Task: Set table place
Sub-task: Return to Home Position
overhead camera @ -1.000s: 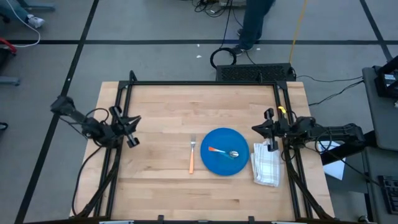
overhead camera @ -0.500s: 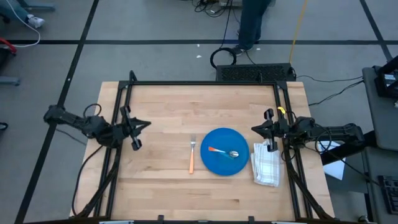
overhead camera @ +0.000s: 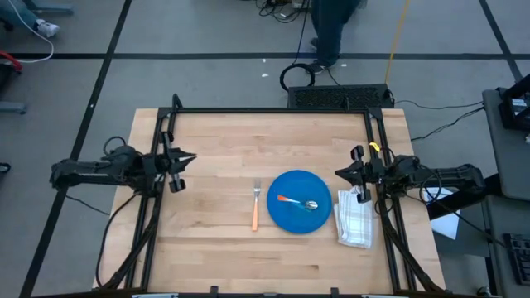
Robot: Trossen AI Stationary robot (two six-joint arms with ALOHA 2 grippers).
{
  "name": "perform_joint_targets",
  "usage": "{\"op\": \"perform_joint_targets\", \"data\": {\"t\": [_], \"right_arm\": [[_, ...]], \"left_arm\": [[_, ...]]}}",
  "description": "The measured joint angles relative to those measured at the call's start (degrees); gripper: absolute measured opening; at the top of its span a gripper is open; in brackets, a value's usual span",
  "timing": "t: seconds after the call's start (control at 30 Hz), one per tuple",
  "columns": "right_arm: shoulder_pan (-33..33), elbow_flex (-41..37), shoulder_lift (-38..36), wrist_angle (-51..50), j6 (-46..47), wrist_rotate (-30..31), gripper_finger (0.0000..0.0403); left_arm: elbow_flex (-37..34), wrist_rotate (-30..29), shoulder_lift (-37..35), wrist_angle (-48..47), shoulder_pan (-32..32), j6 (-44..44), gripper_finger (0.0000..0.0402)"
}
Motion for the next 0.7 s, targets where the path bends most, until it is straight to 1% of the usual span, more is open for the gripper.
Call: {"op": "perform_joint_targets", "data": {"t": [0.17, 0.43, 0.6, 0.7], "right_arm": [[0.02, 0.00, -0.09, 0.15, 0.58, 0.00, 0.0000], [0.02, 0.00, -0.09, 0.08, 1.56, -1.40, 0.0000], [0.02, 0.00, -0.09, 0.10, 1.73, -1.40, 0.0000], [0.02, 0.00, -0.09, 0.10, 1.93, -1.38, 0.0000]], "left_arm": [[-0.02, 0.13, -3.71, -2.67, 1.86, -1.70, 0.0026], [-0.17, 1.34, -9.63, -11.26, 2.85, -4.56, 0.0026], [-0.17, 4.43, -13.30, -17.37, 2.85, -6.86, 0.0026], [-0.20, 5.64, -13.98, -18.48, 2.85, -10.88, 0.0026]]}}
